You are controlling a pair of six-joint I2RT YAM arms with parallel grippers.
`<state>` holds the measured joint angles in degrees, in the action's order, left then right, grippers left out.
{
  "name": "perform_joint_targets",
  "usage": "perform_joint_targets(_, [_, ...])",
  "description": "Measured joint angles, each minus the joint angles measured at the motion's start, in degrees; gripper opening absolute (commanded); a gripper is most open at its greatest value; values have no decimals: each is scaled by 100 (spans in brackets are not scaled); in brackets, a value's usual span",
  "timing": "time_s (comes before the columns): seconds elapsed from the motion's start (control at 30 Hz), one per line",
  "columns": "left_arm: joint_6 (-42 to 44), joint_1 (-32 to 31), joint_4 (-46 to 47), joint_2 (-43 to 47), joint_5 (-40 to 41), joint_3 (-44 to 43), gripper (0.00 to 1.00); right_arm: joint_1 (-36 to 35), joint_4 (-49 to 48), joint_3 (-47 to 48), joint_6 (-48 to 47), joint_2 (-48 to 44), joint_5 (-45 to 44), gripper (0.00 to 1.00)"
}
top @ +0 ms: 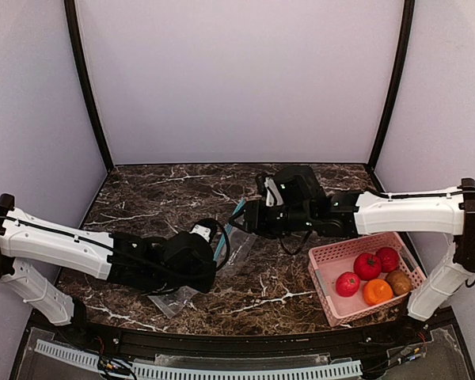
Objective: Place the food in the zip-top bag and seal the zipper
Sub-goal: Pass from the left arm to the right
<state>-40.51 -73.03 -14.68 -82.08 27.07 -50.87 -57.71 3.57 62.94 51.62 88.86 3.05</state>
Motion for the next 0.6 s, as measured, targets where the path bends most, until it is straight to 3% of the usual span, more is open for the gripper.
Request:
perform_joint_targets(0.27, [-87, -2, 33, -20, -24, 35, 1, 0, 28, 146, 11, 361, -81, 42])
perform_joint_targets(0.6, [-92, -2, 90, -74, -48, 35, 1, 0, 37, 275, 15, 616, -151, 40])
